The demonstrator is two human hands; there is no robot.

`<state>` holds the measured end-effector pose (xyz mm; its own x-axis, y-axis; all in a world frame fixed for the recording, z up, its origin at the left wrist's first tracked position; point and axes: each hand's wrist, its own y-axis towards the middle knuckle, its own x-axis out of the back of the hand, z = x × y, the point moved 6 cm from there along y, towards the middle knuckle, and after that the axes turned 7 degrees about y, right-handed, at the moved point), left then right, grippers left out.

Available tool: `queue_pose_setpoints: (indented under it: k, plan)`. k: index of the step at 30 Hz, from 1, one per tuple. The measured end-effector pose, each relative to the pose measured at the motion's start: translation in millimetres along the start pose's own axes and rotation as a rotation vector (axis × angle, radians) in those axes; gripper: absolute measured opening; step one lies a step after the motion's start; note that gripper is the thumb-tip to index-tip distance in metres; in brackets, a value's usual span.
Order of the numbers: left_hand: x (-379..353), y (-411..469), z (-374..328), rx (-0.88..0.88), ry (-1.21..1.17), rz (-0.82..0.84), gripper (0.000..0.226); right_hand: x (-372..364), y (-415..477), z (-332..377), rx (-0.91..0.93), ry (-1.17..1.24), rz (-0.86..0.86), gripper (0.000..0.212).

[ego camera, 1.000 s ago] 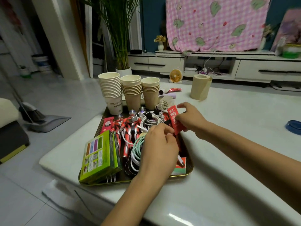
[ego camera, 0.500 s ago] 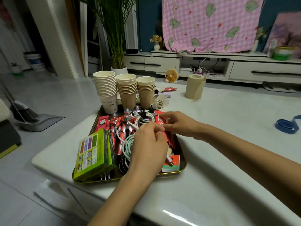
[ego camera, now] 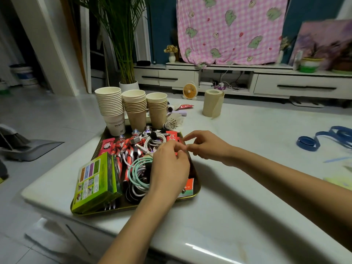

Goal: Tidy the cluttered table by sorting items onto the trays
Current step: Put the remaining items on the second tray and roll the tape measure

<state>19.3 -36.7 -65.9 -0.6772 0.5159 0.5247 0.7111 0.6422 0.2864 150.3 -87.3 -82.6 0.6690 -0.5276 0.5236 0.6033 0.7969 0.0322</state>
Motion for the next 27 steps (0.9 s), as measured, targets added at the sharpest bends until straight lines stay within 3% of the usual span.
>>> queue_pose_setpoints:
  k: [4,10,13,15,19,21,24,27]
  plan:
    - [-25.4,-1.5,-11.6,-0.015,0.018,0.008,0.021,15.9,-21.8,-2.2,-0.011,-0.089,-0.014,0.029]
    - [-89.7,-28.1,-59.3,-0.073,-0.022,0.148,0.018,82.8,-101.2,-19.5,-0.082,-0.185,-0.127,0.021]
    - [-133.5,-58.1,-94.1,-0.128,-0.015,0.274,0.025,156.8,-166.7,-26.2,-0.15,-0.145,-0.336,0.016]
    - [-170.4,-91.8,-135.3,-0.186,-0.023,0.408,0.026,225.8,-240.5,-29.1,-0.177,-0.095,-0.599,0.016]
    - [-210.3,-123.2,-178.4,-0.307,-0.002,0.521,0.026,304.8,-322.1,-61.6,-0.315,-0.071,-0.918,0.019]
    - [-230.3,-139.0,-192.6,-0.39,0.03,0.59,0.026,322.8,-349.3,-90.6,-0.478,-0.132,-0.961,0.017]
    - [-256.8,-160.0,-209.2,-0.438,0.048,0.653,0.023,319.8,-369.8,-135.0,-0.728,-0.218,-0.807,0.017]
    - [-284.6,-159.8,-212.0,-0.393,0.012,0.642,0.02,312.2,-354.9,-158.2,-0.718,-0.265,-0.646,0.035]
